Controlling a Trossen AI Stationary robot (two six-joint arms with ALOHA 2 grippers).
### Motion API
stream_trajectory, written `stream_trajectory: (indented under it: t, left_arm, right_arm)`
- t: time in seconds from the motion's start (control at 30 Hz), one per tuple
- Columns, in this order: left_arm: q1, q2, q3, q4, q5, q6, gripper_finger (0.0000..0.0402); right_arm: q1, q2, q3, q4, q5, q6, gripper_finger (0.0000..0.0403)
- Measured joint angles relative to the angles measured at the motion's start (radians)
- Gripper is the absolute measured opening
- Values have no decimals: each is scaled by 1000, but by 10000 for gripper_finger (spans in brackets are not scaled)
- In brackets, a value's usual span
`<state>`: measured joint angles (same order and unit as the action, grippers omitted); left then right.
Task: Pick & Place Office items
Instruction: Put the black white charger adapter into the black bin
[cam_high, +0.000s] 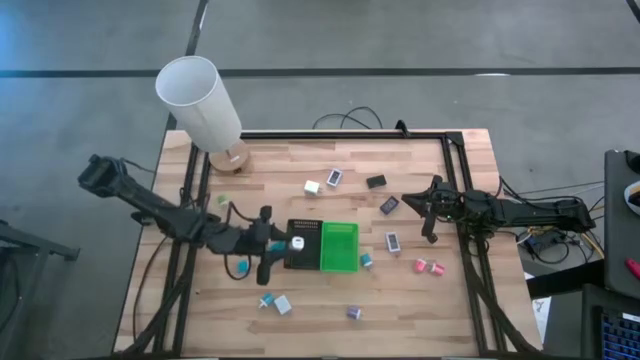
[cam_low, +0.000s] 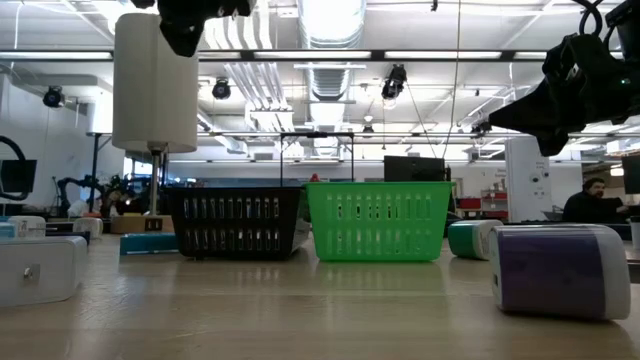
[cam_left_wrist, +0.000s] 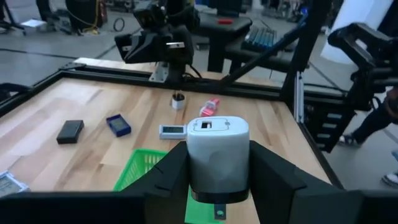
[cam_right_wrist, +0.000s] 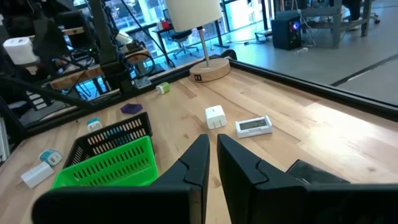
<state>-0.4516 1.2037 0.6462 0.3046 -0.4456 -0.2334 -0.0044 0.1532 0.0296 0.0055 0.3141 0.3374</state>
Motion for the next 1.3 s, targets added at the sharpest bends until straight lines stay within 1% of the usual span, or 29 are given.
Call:
stream_trajectory:
  t: [0.17, 0.43, 0.7, 1.0, 1.3]
  left_arm:
    - [-20, 0, -26, 25, -28, -23, 131]
    - [-21, 0, -28, 39, -64, -29, 131]
    - [-16, 26, -28, 10, -105, -80, 131]
    - [54, 53, -28, -89, -103, -185, 131]
    - [134, 53, -28, -179, -5, -269, 131]
  right_arm:
    - [0, 0, 0, 3, 0, -1, 34]
    - [0, 1, 0, 3, 1, -30, 34]
    - [0, 1, 0, 1, 1, -18, 34]
    - [0, 1, 0, 0, 1, -15, 34]
    - [0, 1, 0, 0, 2, -15, 34]
